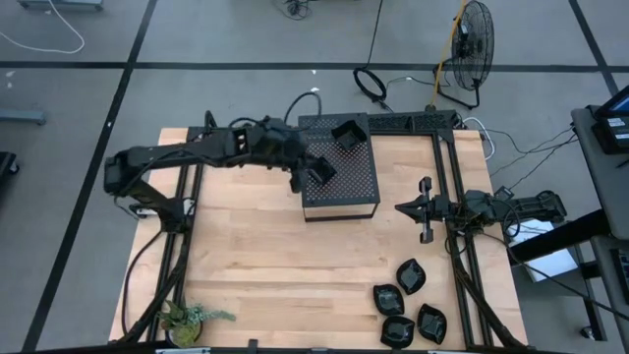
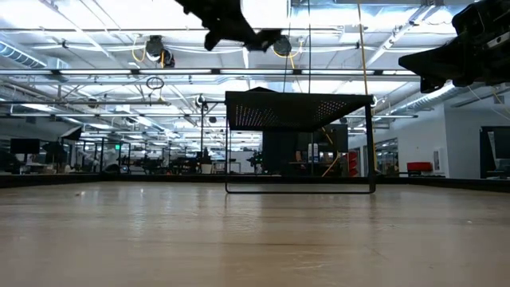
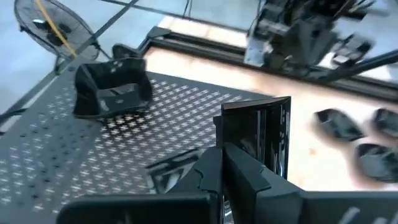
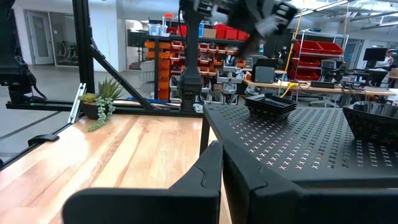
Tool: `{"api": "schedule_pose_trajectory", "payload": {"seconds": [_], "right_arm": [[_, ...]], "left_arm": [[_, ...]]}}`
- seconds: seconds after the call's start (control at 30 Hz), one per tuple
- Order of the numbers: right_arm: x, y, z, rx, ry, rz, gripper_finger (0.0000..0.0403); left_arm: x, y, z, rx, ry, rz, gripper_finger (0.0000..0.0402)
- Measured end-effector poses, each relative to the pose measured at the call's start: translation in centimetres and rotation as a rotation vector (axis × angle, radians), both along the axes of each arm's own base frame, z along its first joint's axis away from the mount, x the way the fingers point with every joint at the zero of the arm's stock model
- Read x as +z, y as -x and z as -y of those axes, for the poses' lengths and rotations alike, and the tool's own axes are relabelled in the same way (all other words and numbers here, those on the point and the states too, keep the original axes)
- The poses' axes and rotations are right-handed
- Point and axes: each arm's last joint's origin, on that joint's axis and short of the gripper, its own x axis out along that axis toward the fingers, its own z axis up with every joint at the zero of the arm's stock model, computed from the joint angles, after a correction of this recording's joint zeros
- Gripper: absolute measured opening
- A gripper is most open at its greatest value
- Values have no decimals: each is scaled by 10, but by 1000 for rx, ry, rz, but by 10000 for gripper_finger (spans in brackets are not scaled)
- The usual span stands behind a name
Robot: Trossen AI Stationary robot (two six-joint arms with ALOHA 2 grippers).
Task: Pick & Place Mini shaped plates
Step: Stack the square plate on top of the square plate on the shelf
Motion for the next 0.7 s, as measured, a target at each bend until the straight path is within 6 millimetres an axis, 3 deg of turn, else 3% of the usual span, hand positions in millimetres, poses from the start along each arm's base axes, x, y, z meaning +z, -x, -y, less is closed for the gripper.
{"api": "schedule_pose_trajectory", "payload": {"seconds": [0.33, 0.7], "right_arm": [[0, 0, 0, 0, 0, 0, 0], [0, 0, 0, 0, 0, 0, 0]], "left_arm": [[-32, -6, -37, 73, 10, -150, 7], [-34, -6, -41, 95, 39, -156, 9]]}}
